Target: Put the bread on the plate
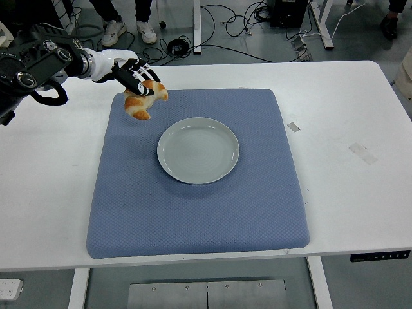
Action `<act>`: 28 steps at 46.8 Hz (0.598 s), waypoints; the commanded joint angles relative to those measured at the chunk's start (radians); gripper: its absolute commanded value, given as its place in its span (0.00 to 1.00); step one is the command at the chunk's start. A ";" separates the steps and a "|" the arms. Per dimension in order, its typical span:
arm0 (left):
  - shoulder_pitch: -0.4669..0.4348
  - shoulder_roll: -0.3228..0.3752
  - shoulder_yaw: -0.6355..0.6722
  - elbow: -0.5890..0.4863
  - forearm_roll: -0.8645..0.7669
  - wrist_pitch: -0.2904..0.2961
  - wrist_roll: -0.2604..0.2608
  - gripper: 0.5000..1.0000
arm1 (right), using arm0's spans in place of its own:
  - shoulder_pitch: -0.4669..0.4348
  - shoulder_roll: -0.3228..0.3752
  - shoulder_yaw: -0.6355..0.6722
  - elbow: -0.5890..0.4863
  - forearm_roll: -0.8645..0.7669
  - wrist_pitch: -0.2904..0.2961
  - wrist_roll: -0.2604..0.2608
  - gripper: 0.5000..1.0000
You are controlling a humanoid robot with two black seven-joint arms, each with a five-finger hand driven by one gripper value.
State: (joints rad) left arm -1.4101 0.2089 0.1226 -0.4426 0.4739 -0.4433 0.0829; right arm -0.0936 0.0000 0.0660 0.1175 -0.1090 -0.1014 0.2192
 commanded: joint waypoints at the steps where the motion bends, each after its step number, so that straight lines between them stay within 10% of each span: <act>1: -0.010 -0.003 -0.011 -0.001 -0.001 -0.014 0.000 0.24 | 0.000 0.000 0.000 0.001 0.000 0.000 0.000 1.00; 28: -0.055 -0.114 -0.050 -0.130 0.002 -0.034 0.009 0.26 | 0.000 0.000 0.000 -0.002 0.000 0.000 -0.001 1.00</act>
State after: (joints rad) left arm -1.4681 0.1032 0.0691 -0.5721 0.4748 -0.4799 0.0917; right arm -0.0936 0.0000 0.0659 0.1165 -0.1089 -0.1013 0.2182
